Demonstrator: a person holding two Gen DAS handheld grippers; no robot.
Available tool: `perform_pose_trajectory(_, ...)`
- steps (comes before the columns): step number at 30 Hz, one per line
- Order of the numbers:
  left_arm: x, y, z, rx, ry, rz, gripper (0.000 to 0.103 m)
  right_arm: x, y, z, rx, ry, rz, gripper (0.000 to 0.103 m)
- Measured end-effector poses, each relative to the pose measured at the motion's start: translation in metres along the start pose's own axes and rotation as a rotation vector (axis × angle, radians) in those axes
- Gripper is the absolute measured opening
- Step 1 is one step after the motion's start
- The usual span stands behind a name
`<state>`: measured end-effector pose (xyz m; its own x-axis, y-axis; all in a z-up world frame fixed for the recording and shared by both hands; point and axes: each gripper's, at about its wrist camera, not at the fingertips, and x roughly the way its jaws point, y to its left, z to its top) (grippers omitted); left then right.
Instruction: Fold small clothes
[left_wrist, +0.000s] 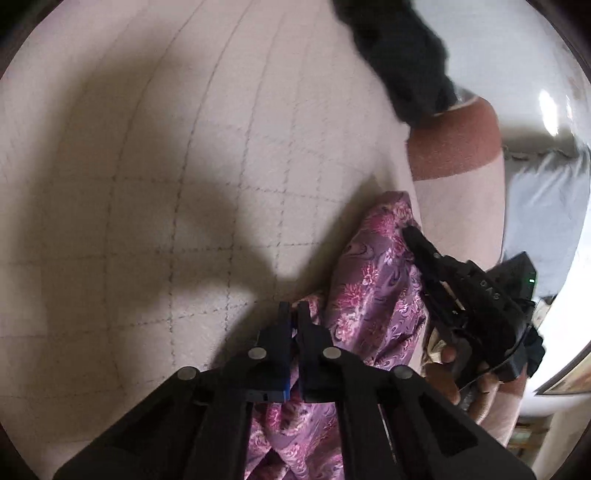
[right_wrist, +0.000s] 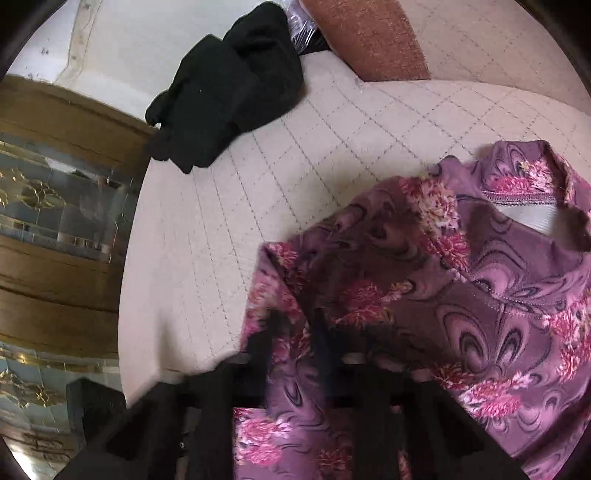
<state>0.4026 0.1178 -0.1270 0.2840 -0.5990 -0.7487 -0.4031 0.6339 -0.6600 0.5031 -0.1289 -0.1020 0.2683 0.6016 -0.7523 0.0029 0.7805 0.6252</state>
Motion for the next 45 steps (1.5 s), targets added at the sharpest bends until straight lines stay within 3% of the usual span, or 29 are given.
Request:
perform_pose_trajectory(5,-0.035,0.011,0.011,-0.048,-0.093,-0.021,0.001,-0.041,0.015,0.004,-0.044,-0.123,-0.044,0.004)
perform_pose_trajectory(9,-0.022,0.028,0.018,-0.103,-0.090,0.012,0.000,-0.047,0.006,0.012,-0.010,-0.196,-0.078,0.004)
perform_pose_trajectory(12,-0.009,0.029,0.019,-0.127,-0.075,0.046,0.001,-0.011,-0.010,0.011,0.003,-0.125,-0.155,0.006)
perform_pose_trajectory(14,-0.014,0.022,0.017,-0.117,-0.091,0.055,0.002,-0.001,-0.020,0.007,0.037,-0.060,-0.150,0.006)
perform_pose_trajectory(15,-0.020,0.016,0.017,-0.096,-0.118,0.075,0.002,-0.012,-0.022,0.003,0.057,-0.087,-0.121,0.009)
perform_pose_trajectory(16,-0.027,0.007,0.017,-0.060,-0.156,0.098,0.003,-0.025,-0.022,-0.001,0.059,-0.109,-0.094,0.016)
perform_pose_trajectory(18,-0.041,-0.011,0.013,0.020,-0.232,0.148,0.017,-0.063,-0.016,-0.018,0.035,-0.168,-0.049,0.067)
perform_pose_trajectory(19,-0.048,-0.017,0.009,0.058,-0.265,0.175,0.032,-0.089,-0.011,-0.033,0.004,-0.212,-0.046,0.071)
perform_pose_trajectory(20,-0.055,-0.026,0.003,0.109,-0.300,0.209,0.042,-0.107,-0.009,-0.047,-0.022,-0.227,-0.051,0.072)
perform_pose_trajectory(22,-0.063,-0.047,-0.013,0.208,-0.358,0.246,0.042,-0.140,-0.009,-0.081,-0.046,-0.247,-0.031,0.072)
perform_pose_trajectory(24,-0.069,-0.069,-0.036,0.333,-0.394,0.266,0.049,-0.179,-0.024,-0.136,-0.038,-0.276,0.003,0.072)
perform_pose_trajectory(26,-0.069,-0.089,-0.073,0.476,-0.430,0.305,0.070,-0.201,-0.037,-0.171,-0.021,-0.310,-0.036,0.072)
perform_pose_trajectory(29,-0.072,-0.101,-0.125,0.613,-0.488,0.354,0.084,-0.229,-0.070,-0.233,0.048,-0.399,-0.071,0.076)
perform_pose_trajectory(31,-0.068,-0.107,-0.158,0.677,-0.516,0.377,0.088,-0.243,-0.093,-0.265,0.103,-0.472,-0.088,0.076)
perform_pose_trajectory(34,-0.056,-0.111,-0.198,0.732,-0.537,0.420,0.088,-0.247,-0.102,-0.263,0.079,-0.425,-0.210,0.077)
perform_pose_trajectory(37,-0.045,-0.125,-0.214,0.844,-0.580,0.470,0.088,-0.264,-0.105,-0.264,0.064,-0.483,-0.268,0.078)
perform_pose_trajectory(40,-0.041,-0.130,-0.217,0.890,-0.608,0.489,0.088,-0.268,-0.106,-0.262,0.059,-0.489,-0.275,0.078)
perform_pose_trajectory(45,-0.029,-0.124,-0.220,0.922,-0.553,0.530,0.088,-0.264,-0.098,-0.262,-0.005,-0.474,-0.436,0.079)
